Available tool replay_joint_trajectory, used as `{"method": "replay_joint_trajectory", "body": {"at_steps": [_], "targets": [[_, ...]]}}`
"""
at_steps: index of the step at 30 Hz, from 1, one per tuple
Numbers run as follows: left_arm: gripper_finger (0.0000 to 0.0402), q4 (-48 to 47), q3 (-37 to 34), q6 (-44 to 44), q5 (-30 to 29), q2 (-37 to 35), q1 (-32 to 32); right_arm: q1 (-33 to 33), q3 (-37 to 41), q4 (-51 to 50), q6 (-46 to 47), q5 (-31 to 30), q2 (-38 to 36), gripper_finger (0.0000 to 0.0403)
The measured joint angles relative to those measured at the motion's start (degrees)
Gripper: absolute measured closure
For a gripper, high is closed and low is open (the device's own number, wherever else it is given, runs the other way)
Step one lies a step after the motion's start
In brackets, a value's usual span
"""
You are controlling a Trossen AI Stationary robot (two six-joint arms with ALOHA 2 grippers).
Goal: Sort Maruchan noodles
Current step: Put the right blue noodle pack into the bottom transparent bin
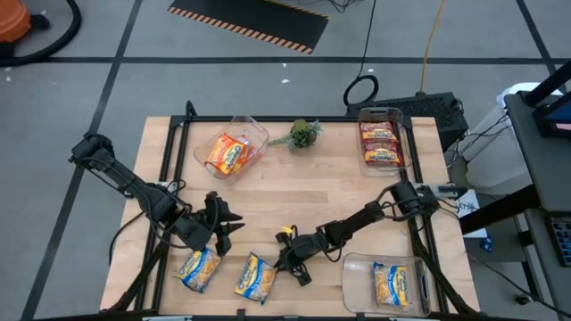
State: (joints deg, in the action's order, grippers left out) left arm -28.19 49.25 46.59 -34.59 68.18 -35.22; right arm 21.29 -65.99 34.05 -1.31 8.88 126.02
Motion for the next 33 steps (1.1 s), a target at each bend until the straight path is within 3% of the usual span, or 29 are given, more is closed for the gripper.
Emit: {"method": "replay_joint_trajectory", "body": {"at_steps": [3,10,22,33], "targets": [[0.0298,-0.02,0.00,0.00,0.00,0.00,0.00,0.21,0.19,-1.12,-1.07,0.21,-1.79,0.0395],[0.0298,-0.04,0.00,0.05,-0.45,0.00,0.00,0.88,0.15,-4.43,-2.15,-0.37,-8.19,0.0401],[0.0298,-0.02,0.00,0.65,-0.52,0.00,0.00,5.53,0.15,-19.68,-5.24,-15.74,-22.22,0.0402],[0.0298,0.33,0.00,3.53,-0.52,0.00,0.00,14.57,0.13,-29.14,-5.18,-31.37,-34.63,0.0403]]}}
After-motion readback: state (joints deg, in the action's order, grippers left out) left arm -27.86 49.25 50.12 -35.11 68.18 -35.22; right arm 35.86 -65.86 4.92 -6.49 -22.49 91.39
